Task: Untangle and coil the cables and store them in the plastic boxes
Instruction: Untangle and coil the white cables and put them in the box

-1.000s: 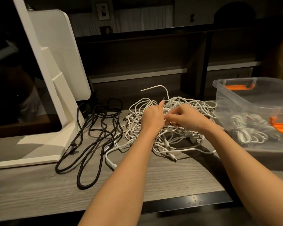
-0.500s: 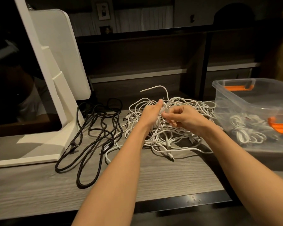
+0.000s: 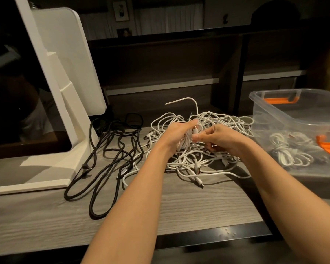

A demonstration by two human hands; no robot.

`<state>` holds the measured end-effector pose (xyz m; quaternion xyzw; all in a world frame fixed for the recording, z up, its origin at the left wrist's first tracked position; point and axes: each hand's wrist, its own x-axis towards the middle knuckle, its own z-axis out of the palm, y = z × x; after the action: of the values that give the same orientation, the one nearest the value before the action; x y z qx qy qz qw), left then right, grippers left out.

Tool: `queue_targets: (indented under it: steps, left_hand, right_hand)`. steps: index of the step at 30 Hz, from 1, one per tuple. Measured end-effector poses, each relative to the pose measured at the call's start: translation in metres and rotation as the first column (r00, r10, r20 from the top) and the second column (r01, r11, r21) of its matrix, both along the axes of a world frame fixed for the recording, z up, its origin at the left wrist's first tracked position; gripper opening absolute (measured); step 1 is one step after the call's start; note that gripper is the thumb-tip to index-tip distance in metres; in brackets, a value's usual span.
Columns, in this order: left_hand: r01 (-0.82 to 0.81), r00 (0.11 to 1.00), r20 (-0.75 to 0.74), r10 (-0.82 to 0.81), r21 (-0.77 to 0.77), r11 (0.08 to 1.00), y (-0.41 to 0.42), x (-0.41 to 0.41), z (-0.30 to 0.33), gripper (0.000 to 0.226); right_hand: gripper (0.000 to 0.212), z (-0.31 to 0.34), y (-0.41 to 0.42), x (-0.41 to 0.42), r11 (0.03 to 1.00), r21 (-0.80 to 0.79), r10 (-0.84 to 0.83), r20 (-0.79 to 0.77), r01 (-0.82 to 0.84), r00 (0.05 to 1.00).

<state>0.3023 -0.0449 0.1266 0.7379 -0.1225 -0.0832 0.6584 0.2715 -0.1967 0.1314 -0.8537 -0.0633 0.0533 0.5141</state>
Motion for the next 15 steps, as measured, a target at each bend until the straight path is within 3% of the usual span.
queue_targets:
  steps: [7, 15]
  left_hand:
    - [-0.064, 0.976, 0.212, 0.038, 0.114, 0.991, -0.003, 0.001, -0.003, 0.028]
    - [-0.199, 0.856, 0.515, 0.047, 0.244, 0.949, -0.010, 0.002, -0.011, 0.018]
  right_hand:
    - [0.024, -0.004, 0.001, -0.002, 0.991, 0.137, -0.003, 0.045, -0.003, 0.999]
    - [0.035, -0.004, 0.005, -0.002, 0.983, 0.141, -0.128, 0.055, 0.120, 0.990]
